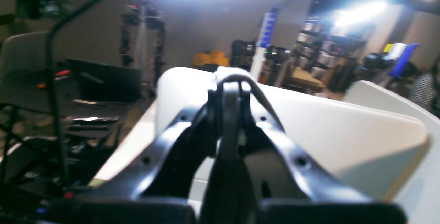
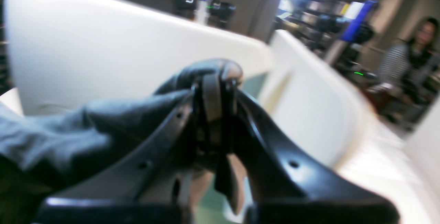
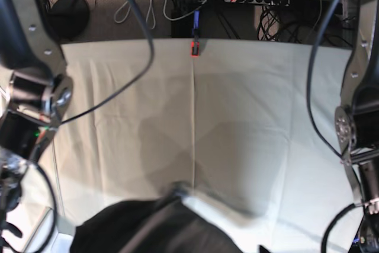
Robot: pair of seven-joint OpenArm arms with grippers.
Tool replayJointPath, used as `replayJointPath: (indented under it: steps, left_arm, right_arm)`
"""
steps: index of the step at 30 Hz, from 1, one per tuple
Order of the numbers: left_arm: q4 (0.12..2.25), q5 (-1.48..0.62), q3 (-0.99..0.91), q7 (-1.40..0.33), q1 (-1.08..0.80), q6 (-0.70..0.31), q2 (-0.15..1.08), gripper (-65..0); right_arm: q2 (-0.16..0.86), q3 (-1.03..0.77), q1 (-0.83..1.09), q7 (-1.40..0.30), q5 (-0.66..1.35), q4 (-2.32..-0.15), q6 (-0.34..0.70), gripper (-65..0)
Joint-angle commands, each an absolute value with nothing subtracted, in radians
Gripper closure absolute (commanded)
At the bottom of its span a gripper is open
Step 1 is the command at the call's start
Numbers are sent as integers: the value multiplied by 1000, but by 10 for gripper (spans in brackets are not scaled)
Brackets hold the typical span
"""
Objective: Layout the t-shirt on the table in an organized manner, then fold the t-shirt properly
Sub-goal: 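Lift the shirt with both grippers and swing it up and over, then lay the shirt flat on the table and open both grippers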
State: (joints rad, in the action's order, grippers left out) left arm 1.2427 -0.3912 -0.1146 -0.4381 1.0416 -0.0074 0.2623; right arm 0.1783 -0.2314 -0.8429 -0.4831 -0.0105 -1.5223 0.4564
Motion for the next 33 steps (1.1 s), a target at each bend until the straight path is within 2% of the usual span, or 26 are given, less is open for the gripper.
replayJointPath:
  steps: [1, 6, 12, 15, 21, 26, 33]
  left_arm:
    - [1254, -389, -119, -410, 1079, -5, 275, -1]
    - [1294, -397, -128, -409, 932, -5, 292, -1]
    - [1415, -400, -234, -415, 662, -5, 323, -1]
    - [1494, -400, -300, -415, 486, -5, 320, -1]
    - [1620, -400, -386, -412, 150, -5, 312, -1]
    - [1661, -400, -492, -410, -82, -5, 242, -1]
    - [1751, -400, -633, -410, -226, -5, 179, -1]
  right_arm:
    - [188, -237, -877, -456, -1, -1527, 460, 0]
    - [199, -274, -765, -458, -1, -1595, 461, 0]
    - [125, -285, -407, -453, 2, -1801, 461, 0]
    - [81, -286, -236, -444, 73, -1854, 461, 0]
    - [45, -280, 50, -352, 162, -1854, 461, 0]
    - [13, -274, 234, -312, 168, -1854, 461, 0]
    - [5, -254, 401, -311, 239, -1863, 461, 0]
